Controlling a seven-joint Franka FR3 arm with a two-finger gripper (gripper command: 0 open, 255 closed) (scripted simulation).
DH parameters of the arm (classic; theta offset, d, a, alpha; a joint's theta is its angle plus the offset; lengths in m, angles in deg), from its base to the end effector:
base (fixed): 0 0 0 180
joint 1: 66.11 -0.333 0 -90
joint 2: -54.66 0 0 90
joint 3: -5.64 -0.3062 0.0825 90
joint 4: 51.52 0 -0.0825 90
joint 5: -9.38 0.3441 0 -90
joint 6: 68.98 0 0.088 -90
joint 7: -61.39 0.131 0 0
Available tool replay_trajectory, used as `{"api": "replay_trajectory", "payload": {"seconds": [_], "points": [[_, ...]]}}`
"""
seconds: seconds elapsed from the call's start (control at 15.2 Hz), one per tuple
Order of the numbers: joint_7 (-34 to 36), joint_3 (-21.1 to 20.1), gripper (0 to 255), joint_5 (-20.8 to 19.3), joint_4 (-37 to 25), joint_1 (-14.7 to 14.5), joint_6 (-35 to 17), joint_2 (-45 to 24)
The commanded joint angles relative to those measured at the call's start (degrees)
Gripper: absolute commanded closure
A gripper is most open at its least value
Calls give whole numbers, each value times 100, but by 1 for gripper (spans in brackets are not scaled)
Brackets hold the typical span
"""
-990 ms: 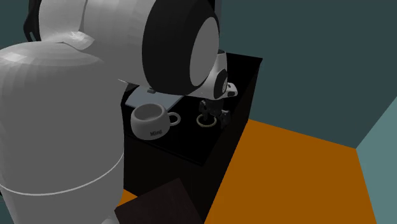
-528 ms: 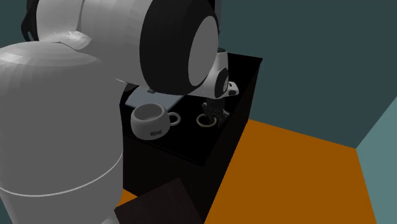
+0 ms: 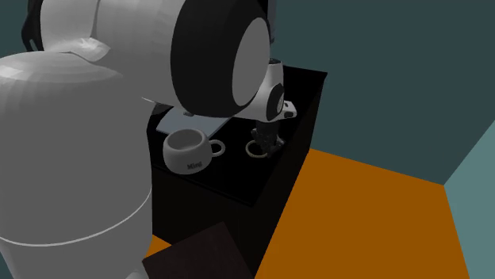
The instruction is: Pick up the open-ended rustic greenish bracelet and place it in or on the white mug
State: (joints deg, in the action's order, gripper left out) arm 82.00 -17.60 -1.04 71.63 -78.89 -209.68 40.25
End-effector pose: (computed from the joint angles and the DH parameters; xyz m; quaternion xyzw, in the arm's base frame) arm 0.4441 0.3164 0.2956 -0.9802 -0.1936 -0.0409 0.0091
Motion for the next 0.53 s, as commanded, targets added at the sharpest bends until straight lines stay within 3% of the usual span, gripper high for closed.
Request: {"api": "replay_trajectory", "payload": {"seconds": [0.0, 0.46], "points": [[-57, -31, 255, 72, -29, 19, 120, 78], [-239, -115, 255, 330, -176, 84, 589, 438]]}}
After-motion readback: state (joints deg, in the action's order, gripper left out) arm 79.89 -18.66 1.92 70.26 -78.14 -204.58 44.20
